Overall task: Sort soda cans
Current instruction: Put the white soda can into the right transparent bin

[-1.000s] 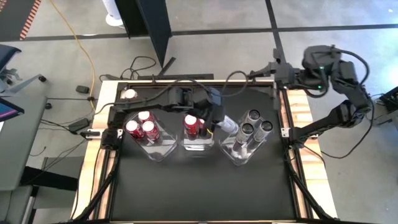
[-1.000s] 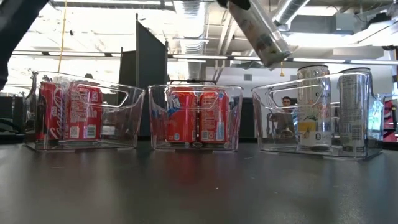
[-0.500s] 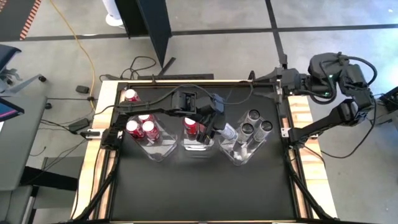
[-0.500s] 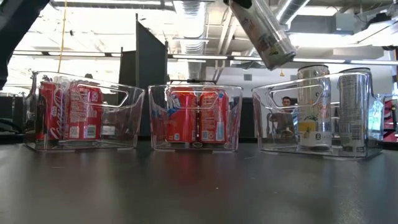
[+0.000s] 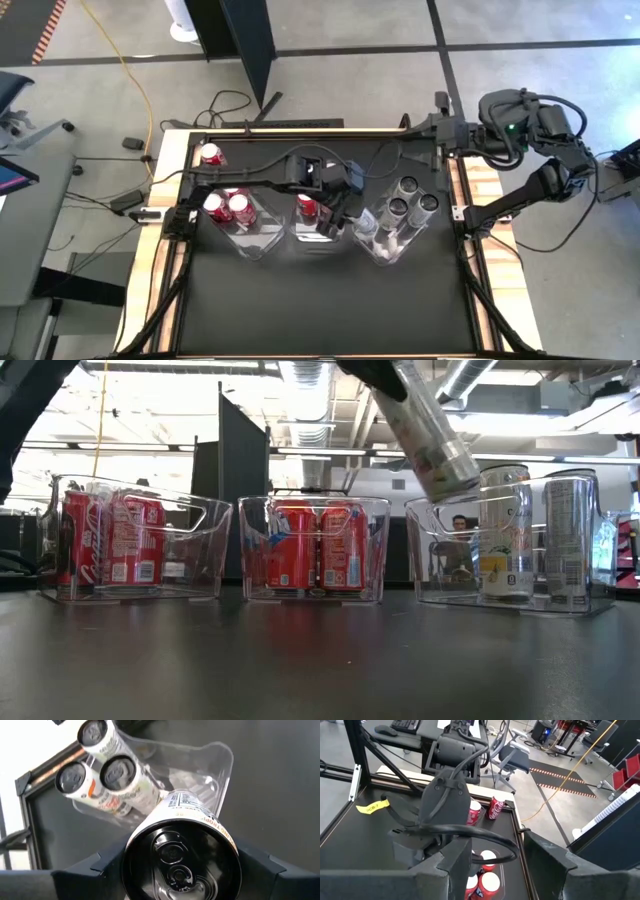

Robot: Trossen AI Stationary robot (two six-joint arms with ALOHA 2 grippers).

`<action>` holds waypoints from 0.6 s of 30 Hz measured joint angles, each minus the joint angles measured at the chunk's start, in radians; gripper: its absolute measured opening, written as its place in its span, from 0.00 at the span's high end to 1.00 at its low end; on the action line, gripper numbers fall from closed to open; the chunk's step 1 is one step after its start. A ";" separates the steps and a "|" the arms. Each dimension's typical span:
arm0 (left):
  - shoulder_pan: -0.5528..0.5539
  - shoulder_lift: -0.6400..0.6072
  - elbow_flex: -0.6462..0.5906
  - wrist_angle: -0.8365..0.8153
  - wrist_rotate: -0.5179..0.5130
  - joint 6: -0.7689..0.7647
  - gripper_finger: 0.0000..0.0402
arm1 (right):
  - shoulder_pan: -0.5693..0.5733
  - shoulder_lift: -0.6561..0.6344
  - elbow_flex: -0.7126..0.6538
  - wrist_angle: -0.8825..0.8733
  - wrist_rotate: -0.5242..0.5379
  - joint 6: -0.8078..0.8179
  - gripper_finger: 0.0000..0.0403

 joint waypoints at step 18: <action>0.009 0.062 -0.055 0.055 0.013 0.099 0.35 | 0.000 0.014 -0.001 -0.011 -0.001 0.005 0.51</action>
